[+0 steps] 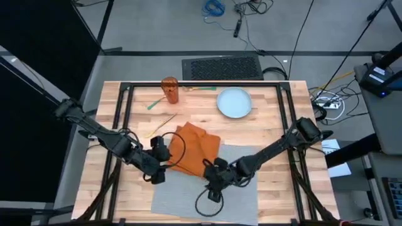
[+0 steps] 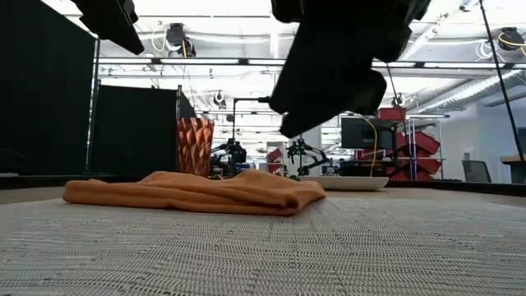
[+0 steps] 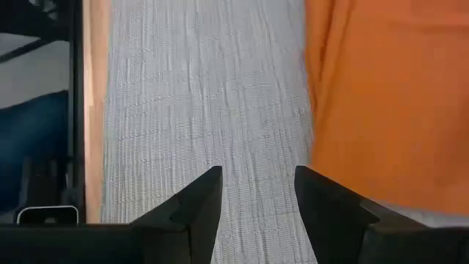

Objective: Set table place
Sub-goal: Fold the orange table napkin

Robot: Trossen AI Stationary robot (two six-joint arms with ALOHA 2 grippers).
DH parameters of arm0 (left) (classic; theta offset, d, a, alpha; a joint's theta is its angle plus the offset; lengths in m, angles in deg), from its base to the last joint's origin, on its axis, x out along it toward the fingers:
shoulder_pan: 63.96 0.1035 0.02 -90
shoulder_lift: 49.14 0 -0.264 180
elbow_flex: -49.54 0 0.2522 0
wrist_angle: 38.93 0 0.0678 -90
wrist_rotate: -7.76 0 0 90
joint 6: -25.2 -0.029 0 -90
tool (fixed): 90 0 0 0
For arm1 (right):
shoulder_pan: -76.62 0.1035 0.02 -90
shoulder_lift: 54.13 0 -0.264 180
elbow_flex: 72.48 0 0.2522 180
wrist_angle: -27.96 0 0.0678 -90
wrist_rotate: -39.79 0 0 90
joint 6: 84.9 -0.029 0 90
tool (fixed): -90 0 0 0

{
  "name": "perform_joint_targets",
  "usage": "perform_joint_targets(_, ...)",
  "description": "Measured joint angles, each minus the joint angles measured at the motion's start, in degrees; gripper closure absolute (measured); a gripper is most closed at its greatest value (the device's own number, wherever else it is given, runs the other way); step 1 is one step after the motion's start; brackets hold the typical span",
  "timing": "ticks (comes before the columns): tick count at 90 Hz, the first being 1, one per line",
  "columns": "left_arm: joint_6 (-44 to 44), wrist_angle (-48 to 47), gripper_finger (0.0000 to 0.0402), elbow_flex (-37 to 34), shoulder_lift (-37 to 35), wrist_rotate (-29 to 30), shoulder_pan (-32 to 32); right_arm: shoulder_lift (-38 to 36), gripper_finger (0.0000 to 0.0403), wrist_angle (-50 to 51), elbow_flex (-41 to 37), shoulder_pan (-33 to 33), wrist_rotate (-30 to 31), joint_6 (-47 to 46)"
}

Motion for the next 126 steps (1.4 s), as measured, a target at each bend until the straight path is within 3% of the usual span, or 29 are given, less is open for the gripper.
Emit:
perform_joint_targets(16, 0.19, 0.1, 0.0217, 0.0, 0.0, -0.02, 0.0, 3.7, 0.0245, -0.08, 0.52, -0.08, 1.14, -0.01)
perform_joint_targets(26, 0.19, 0.07, 0.0217, 0.0, 0.0, -0.04, 0.0, 7.55, 0.0245, -0.32, 3.2, -0.12, -2.44, 2.84)
perform_joint_targets(41, -0.11, 0.13, 0.0217, 0.0, 0.0, -0.07, 0.0, 11.69, 0.0245, 8.23, 9.06, -0.1, -2.91, 7.12)
perform_joint_targets(126, -0.18, 0.09, 0.0217, 0.0, 0.0, -0.31, -0.11, 8.42, 0.0245, 14.1, 9.77, -3.12, 2.51, 15.22)
